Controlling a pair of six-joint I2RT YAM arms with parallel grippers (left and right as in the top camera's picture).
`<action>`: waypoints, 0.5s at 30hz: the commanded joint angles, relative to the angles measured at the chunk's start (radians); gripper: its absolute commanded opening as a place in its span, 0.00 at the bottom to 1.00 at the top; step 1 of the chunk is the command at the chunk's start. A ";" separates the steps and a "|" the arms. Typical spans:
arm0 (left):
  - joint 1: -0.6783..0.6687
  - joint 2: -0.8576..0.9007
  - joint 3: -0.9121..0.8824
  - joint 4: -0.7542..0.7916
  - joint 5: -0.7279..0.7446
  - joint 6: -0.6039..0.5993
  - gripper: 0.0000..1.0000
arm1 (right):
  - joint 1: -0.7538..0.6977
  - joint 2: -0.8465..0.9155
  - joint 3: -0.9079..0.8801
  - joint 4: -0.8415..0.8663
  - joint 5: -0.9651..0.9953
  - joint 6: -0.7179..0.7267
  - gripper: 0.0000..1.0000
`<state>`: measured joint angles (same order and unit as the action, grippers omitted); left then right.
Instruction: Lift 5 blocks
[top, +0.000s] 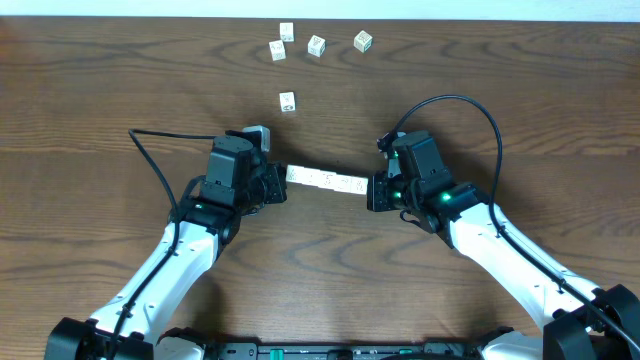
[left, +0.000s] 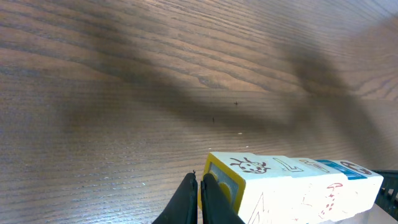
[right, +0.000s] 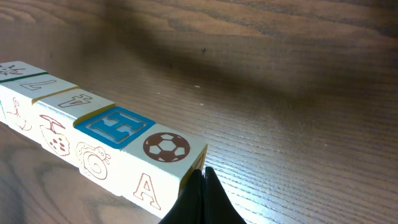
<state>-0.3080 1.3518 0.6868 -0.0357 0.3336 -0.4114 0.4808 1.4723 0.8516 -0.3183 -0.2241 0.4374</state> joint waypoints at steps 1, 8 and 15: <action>-0.051 -0.014 0.046 0.013 0.258 0.002 0.07 | 0.045 -0.003 0.034 0.045 -0.282 0.003 0.01; -0.051 -0.014 0.046 0.013 0.258 0.002 0.07 | 0.045 -0.005 0.061 0.034 -0.282 0.003 0.01; -0.051 -0.014 0.046 0.013 0.258 0.002 0.07 | 0.045 -0.005 0.077 0.030 -0.282 0.002 0.01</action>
<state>-0.3080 1.3518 0.6868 -0.0345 0.3336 -0.4114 0.4808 1.4723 0.8543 -0.3328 -0.2310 0.4374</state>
